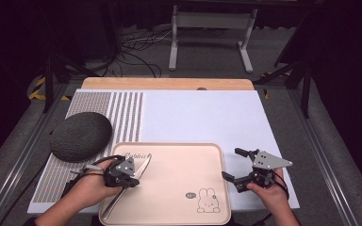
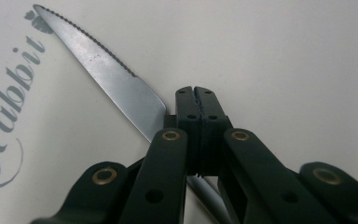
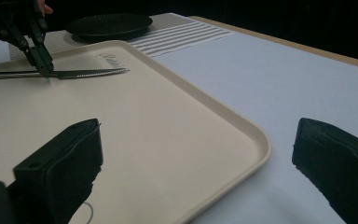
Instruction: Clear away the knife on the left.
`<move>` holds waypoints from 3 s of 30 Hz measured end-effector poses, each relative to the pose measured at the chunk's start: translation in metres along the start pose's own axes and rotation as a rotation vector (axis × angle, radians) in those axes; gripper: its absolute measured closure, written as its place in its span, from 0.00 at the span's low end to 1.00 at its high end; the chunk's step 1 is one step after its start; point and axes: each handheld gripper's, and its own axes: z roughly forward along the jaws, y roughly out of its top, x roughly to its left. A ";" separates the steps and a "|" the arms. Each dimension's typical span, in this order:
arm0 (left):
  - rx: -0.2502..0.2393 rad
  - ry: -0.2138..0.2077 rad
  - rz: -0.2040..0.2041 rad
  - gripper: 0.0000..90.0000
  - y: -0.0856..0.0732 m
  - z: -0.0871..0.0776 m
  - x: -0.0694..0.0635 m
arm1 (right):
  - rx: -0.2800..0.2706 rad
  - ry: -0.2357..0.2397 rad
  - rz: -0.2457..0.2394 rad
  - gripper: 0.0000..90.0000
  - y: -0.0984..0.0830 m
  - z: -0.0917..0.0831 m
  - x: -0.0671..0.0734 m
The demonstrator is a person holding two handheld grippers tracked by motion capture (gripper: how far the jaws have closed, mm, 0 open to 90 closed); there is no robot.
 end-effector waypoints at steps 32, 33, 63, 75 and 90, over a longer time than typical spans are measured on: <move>0.029 0.018 -0.070 1.00 -0.018 -0.007 0.006 | 0.008 -0.004 0.000 0.03 -0.001 0.000 -0.001; 0.029 0.020 -0.072 1.00 -0.019 -0.008 0.007 | 0.008 -0.005 0.001 0.03 -0.001 0.000 -0.001; 0.029 0.055 -0.127 1.00 -0.043 -0.019 0.006 | 0.014 -0.003 -0.004 0.03 -0.002 0.001 0.000; 0.019 0.054 -0.132 1.00 -0.046 -0.020 0.007 | 0.016 -0.004 -0.003 0.03 -0.002 0.002 0.000; -0.113 0.066 -0.199 0.60 -0.043 -0.026 0.008 | 0.020 -0.003 -0.004 0.03 -0.002 0.003 0.001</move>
